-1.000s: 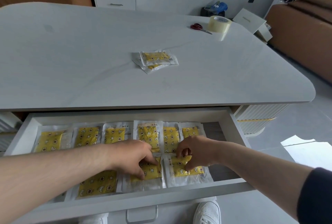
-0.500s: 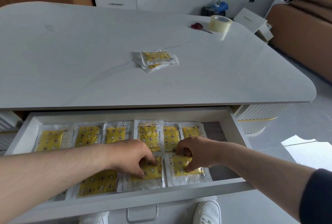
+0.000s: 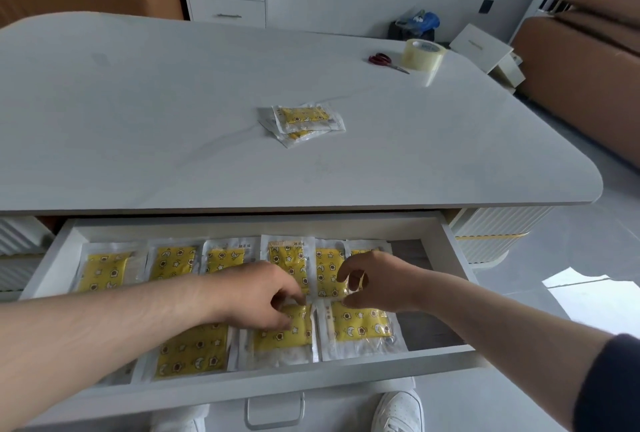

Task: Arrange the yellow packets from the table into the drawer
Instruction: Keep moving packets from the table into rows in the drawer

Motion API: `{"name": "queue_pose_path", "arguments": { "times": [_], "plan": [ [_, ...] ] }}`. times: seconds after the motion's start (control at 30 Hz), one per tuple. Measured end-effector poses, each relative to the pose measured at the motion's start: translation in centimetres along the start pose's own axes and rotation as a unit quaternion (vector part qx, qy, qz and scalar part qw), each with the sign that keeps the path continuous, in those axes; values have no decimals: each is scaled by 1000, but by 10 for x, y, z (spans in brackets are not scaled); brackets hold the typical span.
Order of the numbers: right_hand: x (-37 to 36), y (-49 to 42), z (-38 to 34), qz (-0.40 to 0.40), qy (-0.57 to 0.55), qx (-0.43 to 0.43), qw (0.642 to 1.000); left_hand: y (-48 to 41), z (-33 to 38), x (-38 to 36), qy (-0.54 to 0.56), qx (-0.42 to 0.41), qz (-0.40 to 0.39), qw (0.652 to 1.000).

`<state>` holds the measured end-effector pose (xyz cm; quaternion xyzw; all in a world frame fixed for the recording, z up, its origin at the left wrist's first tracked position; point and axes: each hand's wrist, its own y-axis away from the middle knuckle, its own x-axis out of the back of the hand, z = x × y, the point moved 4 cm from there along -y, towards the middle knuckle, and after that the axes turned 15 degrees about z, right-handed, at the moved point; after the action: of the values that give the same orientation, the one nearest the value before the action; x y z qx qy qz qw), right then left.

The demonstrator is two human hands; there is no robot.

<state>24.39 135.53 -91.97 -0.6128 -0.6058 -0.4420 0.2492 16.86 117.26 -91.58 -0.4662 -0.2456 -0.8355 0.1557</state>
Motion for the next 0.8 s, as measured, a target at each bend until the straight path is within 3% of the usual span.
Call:
{"name": "queue_pose_path", "arguments": {
  "times": [0.23,0.37,0.53,0.8],
  "plan": [
    [23,5,-27,0,-5,-17,1000,13,-4,40,119,70,122,983],
    [43,7,-45,14,-14,-17,1000,18,-3,80,227,101,222,943],
    [78,9,-69,16,-39,11,999,17,8,116,357,119,251,892],
    [124,-17,-73,191,-203,20,960,-23,-13,171,362,129,389,837]
  ]
}}
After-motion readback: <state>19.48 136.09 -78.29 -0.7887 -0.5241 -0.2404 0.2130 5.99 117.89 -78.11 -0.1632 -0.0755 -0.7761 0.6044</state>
